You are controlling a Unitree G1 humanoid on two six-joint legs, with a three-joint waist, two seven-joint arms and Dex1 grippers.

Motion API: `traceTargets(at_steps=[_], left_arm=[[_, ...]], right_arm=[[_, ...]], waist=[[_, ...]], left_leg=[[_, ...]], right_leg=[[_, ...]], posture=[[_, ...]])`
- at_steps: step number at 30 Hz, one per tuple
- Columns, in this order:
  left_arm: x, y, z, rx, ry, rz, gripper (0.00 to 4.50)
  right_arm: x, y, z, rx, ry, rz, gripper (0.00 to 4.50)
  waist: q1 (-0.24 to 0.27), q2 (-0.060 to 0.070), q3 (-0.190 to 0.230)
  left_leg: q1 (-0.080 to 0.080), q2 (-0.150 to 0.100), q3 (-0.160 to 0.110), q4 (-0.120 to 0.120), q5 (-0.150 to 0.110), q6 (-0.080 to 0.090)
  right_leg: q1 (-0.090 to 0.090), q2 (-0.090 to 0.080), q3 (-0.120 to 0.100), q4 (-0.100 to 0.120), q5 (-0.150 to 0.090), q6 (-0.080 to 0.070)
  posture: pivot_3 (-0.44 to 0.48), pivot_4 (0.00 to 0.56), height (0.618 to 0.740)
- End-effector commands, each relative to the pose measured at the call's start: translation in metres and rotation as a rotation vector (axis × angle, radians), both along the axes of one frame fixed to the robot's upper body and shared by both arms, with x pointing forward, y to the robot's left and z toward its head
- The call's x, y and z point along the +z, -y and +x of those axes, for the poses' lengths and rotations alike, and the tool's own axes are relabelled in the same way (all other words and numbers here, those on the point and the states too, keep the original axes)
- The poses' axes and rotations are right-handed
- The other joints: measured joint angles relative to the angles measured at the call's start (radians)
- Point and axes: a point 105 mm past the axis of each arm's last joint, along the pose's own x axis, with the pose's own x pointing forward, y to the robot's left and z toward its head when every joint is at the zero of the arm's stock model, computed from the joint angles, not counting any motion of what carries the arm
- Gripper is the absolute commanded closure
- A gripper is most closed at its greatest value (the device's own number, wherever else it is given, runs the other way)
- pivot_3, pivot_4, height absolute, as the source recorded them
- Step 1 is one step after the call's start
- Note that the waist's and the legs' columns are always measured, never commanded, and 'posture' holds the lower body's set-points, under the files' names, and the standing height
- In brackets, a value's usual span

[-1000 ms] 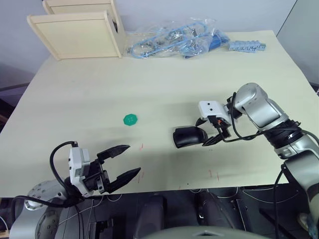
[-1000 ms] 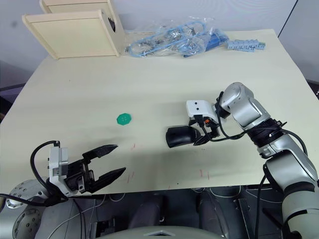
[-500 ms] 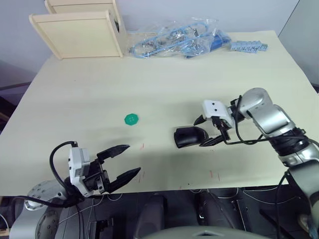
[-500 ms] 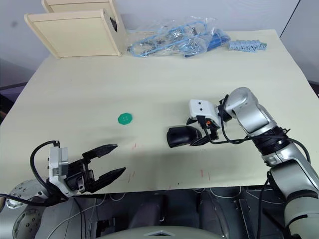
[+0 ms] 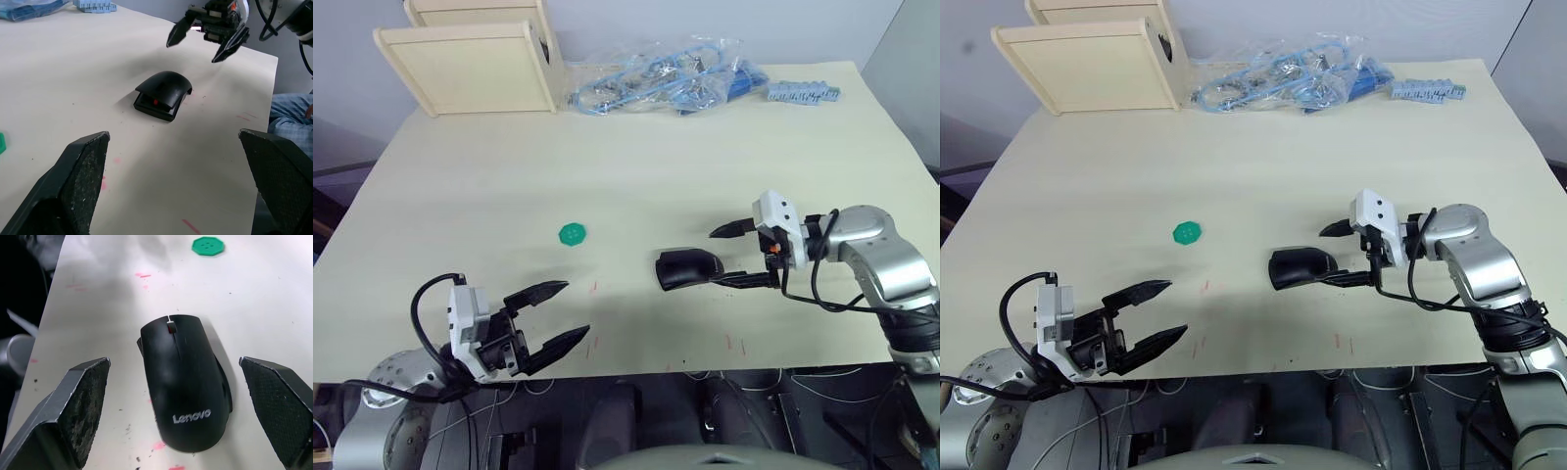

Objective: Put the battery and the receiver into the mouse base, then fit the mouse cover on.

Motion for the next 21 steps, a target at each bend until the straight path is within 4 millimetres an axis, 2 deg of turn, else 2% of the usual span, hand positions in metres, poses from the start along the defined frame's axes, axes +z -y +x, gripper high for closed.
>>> traceTargets(at_steps=[1, 4, 14, 21], left_arm=[[0.004, 0.000, 0.001, -0.017, 0.015, 0.009, 0.00], [0.004, -0.001, 0.002, -0.021, 0.016, 0.010, 0.00], [0.004, -0.005, 0.003, -0.028, 0.022, 0.018, 0.00], [0.002, -0.007, 0.002, -0.029, 0.024, 0.021, 0.00]], right_arm=[[0.002, 0.003, 0.000, -0.029, 0.046, 0.040, 0.06], [-0.008, 0.003, 0.000, -0.036, 0.046, 0.044, 0.06], [-0.024, -0.001, 0.010, -0.051, 0.044, 0.065, 0.06], [-0.029, -0.004, 0.013, -0.029, 0.050, 0.078, 0.06]], waist=[[-0.001, 0.000, 0.000], [-0.001, 0.000, 0.000], [-0.003, 0.000, 0.000], [-0.003, 0.000, 0.000]], left_leg=[[0.000, 0.000, 0.000, 0.000, 0.000, 0.000], [0.000, 0.000, 0.000, 0.000, 0.000, 0.000], [0.000, 0.000, 0.001, 0.000, 0.000, 0.000], [0.000, 0.000, 0.000, 0.000, 0.000, 0.000]], right_leg=[[0.000, 0.000, 0.000, 0.000, 0.000, 0.000], [0.001, 0.000, 0.000, 0.000, 0.000, 0.000], [0.001, 0.000, 0.000, 0.000, 0.000, 0.000], [0.001, 0.000, 0.000, 0.000, 0.000, 0.000]], posture=[[0.000, 0.150, 0.740], [0.000, 0.150, 0.740], [0.000, 0.150, 0.740], [0.000, 0.150, 0.740]])
